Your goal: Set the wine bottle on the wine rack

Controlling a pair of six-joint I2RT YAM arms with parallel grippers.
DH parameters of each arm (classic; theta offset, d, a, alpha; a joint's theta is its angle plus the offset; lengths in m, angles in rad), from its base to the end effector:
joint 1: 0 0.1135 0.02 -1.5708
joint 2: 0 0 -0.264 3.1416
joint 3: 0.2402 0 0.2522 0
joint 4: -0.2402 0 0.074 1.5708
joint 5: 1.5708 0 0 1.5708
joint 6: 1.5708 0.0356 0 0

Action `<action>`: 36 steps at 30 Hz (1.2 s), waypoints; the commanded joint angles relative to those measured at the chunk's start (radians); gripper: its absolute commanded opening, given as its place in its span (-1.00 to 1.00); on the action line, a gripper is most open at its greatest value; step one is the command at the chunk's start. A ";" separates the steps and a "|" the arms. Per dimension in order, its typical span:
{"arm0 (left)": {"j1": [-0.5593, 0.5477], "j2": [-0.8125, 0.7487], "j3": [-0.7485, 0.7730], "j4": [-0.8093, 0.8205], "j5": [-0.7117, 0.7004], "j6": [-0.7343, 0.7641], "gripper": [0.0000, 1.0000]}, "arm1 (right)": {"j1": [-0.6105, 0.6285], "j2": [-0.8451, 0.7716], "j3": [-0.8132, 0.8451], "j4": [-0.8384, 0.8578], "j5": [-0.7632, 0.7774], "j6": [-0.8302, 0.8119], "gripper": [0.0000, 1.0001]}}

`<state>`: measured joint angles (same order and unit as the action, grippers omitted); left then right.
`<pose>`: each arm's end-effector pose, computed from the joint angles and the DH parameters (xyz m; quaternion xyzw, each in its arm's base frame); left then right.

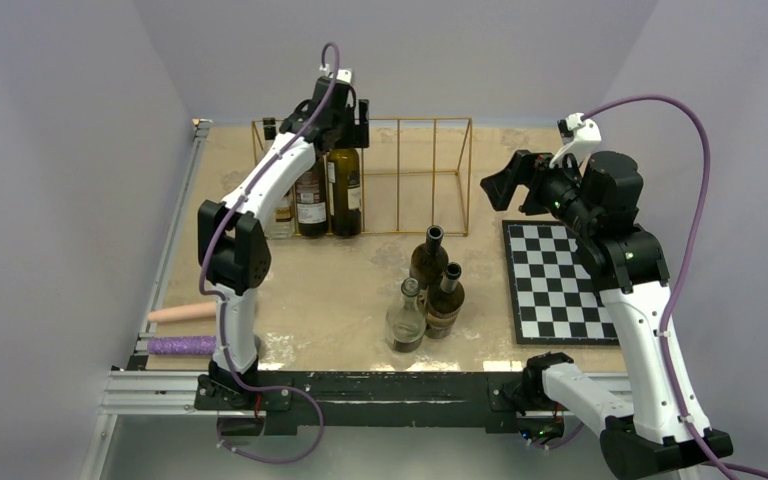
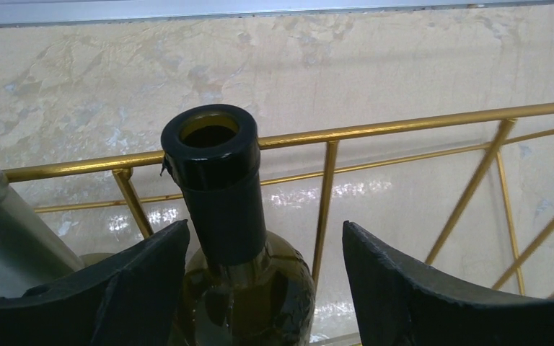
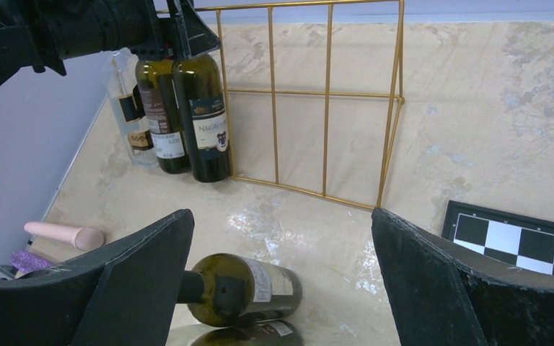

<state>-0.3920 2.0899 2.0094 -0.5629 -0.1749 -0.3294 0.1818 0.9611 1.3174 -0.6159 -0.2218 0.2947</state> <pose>0.4526 -0.1804 0.3174 -0.0112 0.8918 -0.0842 0.4444 0.1781 0.0407 0.4437 -0.0229 0.7904 0.2282 0.5681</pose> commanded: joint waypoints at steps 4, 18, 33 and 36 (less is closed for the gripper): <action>0.007 -0.202 0.011 -0.007 0.152 0.025 0.73 | -0.004 -0.004 0.033 0.041 -0.023 -0.003 0.98; -0.062 -0.591 -0.233 -0.159 0.811 0.356 0.80 | -0.004 0.043 0.093 0.051 -0.166 -0.045 0.98; -0.275 -0.974 -0.762 0.266 1.086 0.171 0.82 | -0.004 0.081 0.110 0.060 -0.193 -0.038 0.98; -0.329 -0.984 -0.808 0.319 1.034 0.165 0.81 | -0.004 0.086 0.108 0.064 -0.193 -0.029 0.98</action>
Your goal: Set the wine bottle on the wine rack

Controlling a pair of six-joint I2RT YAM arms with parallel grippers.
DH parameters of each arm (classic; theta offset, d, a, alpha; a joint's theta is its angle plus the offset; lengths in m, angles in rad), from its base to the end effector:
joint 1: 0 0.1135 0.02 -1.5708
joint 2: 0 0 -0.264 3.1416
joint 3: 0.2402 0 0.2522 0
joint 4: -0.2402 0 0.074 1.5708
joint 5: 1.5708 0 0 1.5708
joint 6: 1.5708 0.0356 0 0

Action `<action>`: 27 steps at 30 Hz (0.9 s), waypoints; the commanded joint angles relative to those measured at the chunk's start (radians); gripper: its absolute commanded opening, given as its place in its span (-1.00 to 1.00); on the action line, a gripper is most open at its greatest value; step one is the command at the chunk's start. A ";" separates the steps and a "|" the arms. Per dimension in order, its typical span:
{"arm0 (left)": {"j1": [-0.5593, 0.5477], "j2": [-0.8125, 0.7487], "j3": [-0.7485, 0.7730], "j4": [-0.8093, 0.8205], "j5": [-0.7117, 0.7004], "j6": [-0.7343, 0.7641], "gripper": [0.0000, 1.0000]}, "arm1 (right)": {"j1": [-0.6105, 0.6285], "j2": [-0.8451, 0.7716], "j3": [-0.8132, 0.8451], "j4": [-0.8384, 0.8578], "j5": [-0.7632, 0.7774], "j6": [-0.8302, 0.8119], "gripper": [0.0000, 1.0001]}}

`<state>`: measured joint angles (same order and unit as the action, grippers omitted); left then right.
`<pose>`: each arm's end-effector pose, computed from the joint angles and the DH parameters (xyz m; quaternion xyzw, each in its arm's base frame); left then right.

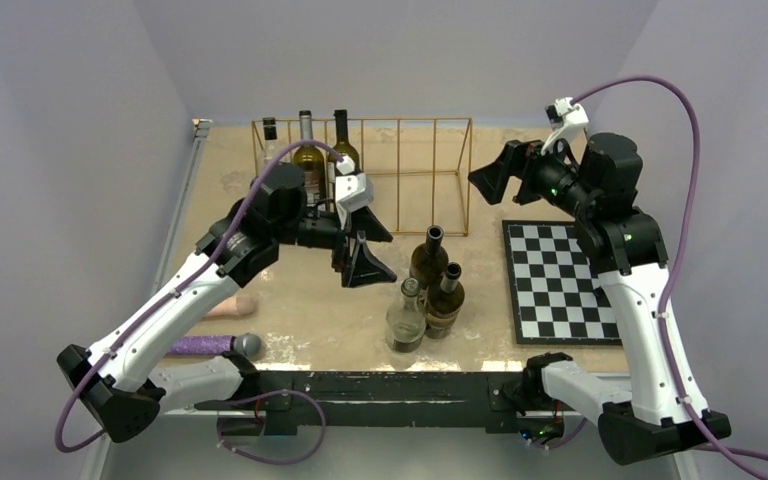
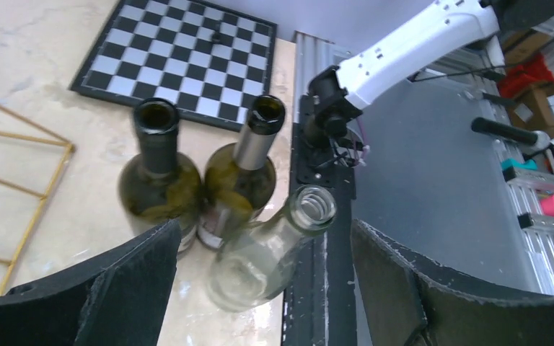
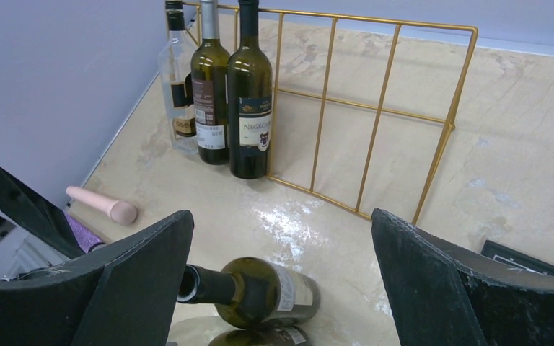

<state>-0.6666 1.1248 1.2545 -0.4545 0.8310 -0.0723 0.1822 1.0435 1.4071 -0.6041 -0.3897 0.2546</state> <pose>0.1678 -0.1654 0.4116 0.4428 0.6415 -0.4985 0.3794 0.1929 0.0493 0.4594 -0.0915 0.7758 0.2799 0.5581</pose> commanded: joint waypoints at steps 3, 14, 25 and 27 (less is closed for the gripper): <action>-0.089 -0.021 -0.067 0.203 -0.007 -0.070 0.76 | -0.005 0.006 0.018 0.047 -0.019 0.016 0.97; -0.182 -0.004 -0.102 0.145 -0.060 0.031 0.68 | -0.004 0.011 0.018 0.035 -0.002 0.031 0.97; -0.220 0.038 -0.163 0.187 -0.140 0.066 0.43 | -0.005 0.021 0.015 0.012 0.000 0.044 0.98; -0.232 0.039 -0.175 0.203 -0.174 0.066 0.35 | -0.005 0.025 0.022 0.006 -0.004 0.052 0.97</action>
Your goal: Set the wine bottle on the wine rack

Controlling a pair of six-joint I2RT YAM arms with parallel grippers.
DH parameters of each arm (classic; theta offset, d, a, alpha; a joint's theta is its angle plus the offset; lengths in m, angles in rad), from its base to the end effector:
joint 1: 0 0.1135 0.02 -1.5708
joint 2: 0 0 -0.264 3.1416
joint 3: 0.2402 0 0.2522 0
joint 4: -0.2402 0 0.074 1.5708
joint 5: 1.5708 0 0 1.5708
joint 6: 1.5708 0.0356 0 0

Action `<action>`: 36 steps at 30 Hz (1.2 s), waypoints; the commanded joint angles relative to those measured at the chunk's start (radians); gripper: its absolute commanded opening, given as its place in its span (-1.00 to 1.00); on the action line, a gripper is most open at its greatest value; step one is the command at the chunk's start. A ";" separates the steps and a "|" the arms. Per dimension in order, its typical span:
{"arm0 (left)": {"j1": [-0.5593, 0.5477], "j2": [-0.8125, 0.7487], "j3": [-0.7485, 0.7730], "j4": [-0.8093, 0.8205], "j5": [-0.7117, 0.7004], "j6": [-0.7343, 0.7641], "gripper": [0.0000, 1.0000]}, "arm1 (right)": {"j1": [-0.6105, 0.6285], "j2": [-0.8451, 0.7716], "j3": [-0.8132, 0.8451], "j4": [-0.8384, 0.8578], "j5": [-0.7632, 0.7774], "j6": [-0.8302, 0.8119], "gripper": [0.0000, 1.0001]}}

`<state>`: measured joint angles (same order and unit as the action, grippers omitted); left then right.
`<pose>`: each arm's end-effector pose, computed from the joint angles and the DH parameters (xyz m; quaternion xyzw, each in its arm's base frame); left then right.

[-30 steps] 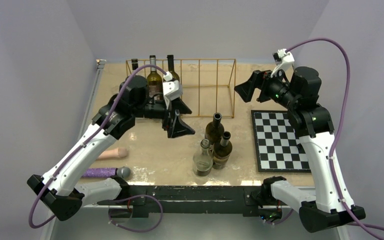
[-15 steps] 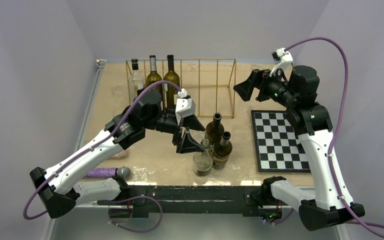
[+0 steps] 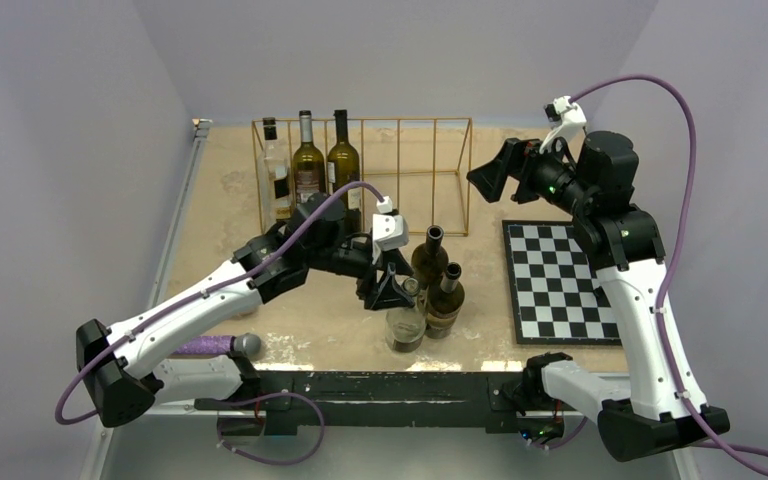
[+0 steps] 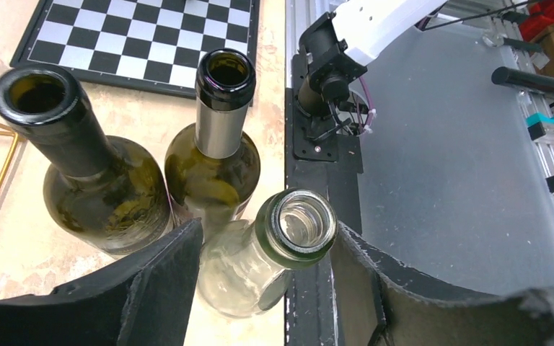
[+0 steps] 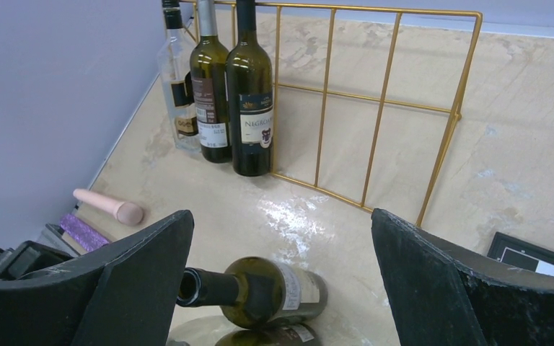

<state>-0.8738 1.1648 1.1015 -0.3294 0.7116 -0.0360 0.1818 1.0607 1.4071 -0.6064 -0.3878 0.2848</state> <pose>0.1473 -0.2122 0.3618 0.4938 0.6333 -0.4890 0.3406 0.1987 0.0502 0.4560 -0.0772 0.7830 0.2869 0.5465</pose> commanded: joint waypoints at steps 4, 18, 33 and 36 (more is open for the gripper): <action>-0.053 -0.018 -0.062 0.130 -0.104 0.030 0.30 | -0.004 0.008 0.035 0.005 -0.014 0.028 0.98; -0.147 -0.047 -0.168 0.288 -0.325 0.015 -0.03 | -0.005 0.016 0.080 -0.075 0.000 -0.007 0.97; -0.150 -0.081 -0.079 0.177 -0.562 0.088 -1.00 | -0.005 0.029 0.099 -0.065 -0.007 -0.012 0.97; -0.141 -0.070 -0.023 0.159 -0.619 0.095 -1.00 | -0.004 0.024 0.096 -0.060 -0.003 -0.012 0.98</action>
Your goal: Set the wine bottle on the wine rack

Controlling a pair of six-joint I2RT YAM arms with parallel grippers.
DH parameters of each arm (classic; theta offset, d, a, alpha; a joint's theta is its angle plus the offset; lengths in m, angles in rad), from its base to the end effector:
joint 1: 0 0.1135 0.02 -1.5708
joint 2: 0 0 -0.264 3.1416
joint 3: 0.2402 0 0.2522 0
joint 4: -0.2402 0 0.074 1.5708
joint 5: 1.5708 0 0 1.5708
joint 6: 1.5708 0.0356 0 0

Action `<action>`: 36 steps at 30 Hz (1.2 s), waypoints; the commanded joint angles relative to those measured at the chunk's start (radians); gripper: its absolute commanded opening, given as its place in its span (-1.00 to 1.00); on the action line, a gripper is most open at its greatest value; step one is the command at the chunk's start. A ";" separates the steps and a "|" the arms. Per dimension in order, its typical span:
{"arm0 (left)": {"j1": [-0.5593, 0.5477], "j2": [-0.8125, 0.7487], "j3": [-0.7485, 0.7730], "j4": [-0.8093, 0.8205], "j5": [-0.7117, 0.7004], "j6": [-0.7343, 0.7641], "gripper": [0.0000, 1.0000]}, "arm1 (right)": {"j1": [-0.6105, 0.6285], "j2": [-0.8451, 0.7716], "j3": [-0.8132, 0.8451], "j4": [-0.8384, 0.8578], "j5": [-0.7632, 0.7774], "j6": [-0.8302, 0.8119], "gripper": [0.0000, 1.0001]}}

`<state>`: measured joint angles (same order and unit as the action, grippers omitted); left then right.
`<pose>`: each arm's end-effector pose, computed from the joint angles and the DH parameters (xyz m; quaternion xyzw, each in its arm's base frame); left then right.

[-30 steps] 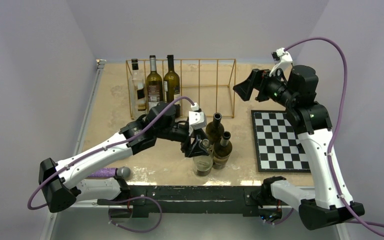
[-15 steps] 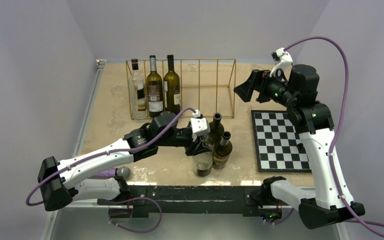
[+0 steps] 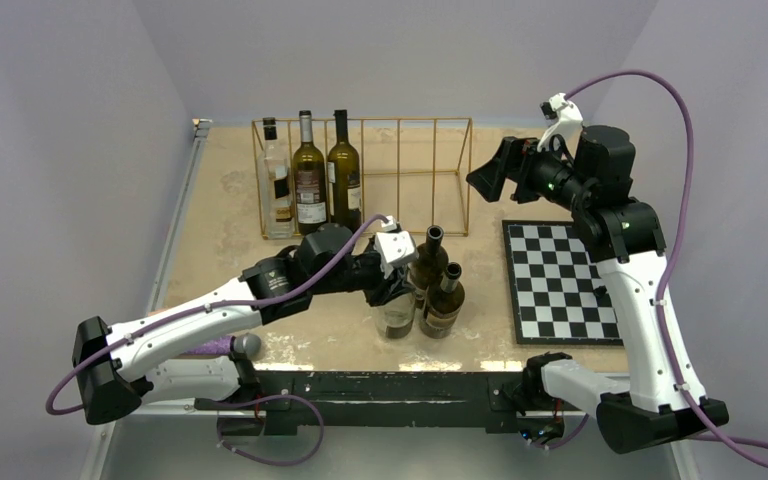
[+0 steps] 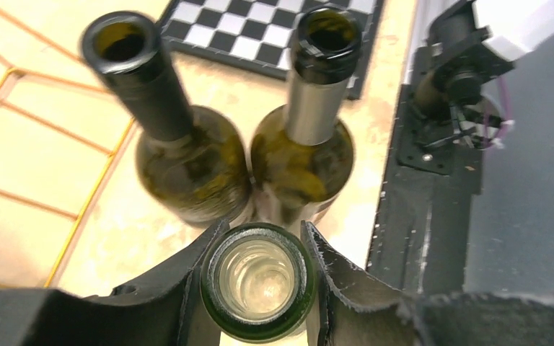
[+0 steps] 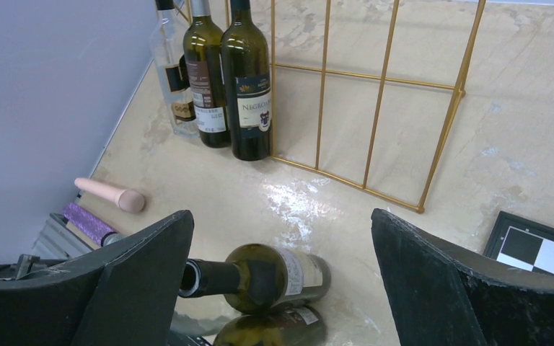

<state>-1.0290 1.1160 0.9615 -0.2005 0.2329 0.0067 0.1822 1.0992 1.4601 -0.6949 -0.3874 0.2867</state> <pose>0.1256 -0.2246 0.3345 0.4612 0.6755 -0.3607 0.4481 0.2032 0.0511 0.4563 -0.0697 0.8043 0.2847 0.5169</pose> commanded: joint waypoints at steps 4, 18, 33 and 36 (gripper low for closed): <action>0.026 -0.011 0.189 0.005 -0.194 0.060 -1.00 | -0.004 -0.028 0.022 0.044 0.002 -0.010 0.98; 0.161 0.157 0.451 -0.030 -0.448 -0.090 -1.00 | -0.004 -0.095 -0.076 0.092 0.038 -0.002 0.98; 0.356 0.447 0.730 -0.090 -0.273 -0.191 -1.00 | -0.006 -0.104 -0.106 0.101 0.025 0.007 0.98; 0.371 0.479 0.767 -0.099 -0.272 -0.199 -1.00 | -0.006 -0.104 -0.105 0.094 0.031 -0.001 0.98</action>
<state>-0.6777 1.6112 1.6024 -0.4343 -0.0841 -0.1505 0.1818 1.0130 1.3556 -0.6327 -0.3595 0.2928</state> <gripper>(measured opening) 0.417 0.986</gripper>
